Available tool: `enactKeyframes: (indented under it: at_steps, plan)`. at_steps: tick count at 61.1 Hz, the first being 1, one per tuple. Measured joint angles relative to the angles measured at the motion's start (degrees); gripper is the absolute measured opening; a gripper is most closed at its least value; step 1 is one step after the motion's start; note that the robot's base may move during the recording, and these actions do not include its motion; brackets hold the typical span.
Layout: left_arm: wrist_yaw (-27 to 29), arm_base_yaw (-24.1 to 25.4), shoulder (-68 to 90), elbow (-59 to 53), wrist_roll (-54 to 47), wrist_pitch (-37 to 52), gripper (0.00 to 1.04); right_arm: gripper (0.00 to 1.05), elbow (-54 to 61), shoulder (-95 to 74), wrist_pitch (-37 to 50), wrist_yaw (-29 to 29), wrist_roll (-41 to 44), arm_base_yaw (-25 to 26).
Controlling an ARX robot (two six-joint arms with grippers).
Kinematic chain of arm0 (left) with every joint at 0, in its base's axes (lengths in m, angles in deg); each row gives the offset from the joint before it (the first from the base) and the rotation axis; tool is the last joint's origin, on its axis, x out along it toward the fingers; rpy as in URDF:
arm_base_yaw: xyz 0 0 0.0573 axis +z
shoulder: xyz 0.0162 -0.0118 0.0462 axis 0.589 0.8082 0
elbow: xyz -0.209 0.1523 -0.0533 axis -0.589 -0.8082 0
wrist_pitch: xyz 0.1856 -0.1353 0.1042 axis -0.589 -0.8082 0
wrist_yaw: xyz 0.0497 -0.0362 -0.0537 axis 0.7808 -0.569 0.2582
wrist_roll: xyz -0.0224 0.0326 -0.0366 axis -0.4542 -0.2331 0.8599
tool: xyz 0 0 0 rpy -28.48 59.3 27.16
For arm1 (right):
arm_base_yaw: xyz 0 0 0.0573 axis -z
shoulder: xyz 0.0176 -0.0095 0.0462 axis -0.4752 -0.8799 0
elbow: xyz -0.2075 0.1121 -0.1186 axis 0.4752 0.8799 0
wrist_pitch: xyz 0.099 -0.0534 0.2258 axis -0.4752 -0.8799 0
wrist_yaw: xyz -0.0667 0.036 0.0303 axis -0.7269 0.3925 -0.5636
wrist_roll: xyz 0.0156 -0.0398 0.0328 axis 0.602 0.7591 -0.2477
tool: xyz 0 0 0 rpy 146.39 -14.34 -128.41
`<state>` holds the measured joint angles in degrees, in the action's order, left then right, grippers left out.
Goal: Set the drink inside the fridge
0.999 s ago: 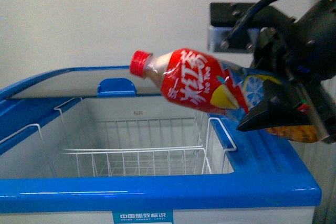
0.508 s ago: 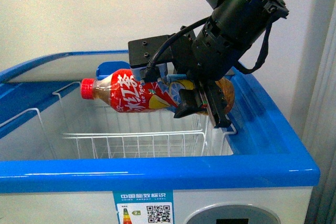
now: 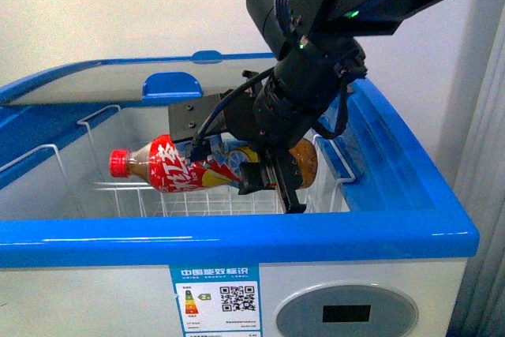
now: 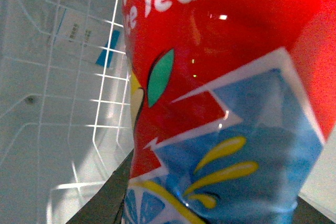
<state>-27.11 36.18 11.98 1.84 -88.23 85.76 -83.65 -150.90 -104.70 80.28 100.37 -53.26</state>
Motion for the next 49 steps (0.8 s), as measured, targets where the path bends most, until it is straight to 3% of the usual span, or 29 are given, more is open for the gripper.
enactKeyframes:
  at_steps: [31, 37, 49]
  plan:
    - [0.0, 0.0, 0.0, 0.0, 0.0, 0.0, 0.03, 0.41, 1.7, -9.5, 13.3, -5.3, 0.3, -0.6]
    - [0.0, 0.0, 0.0, 0.0, 0.0, 0.0, 0.03, 0.60, 2.3, -9.5, 14.5, -4.5, 0.7, -1.1]
    - [0.0, 0.0, 0.0, 0.0, 0.0, 0.0, 0.03, 0.87, 2.2, -8.1, 15.4, -2.0, 0.0, -1.3]
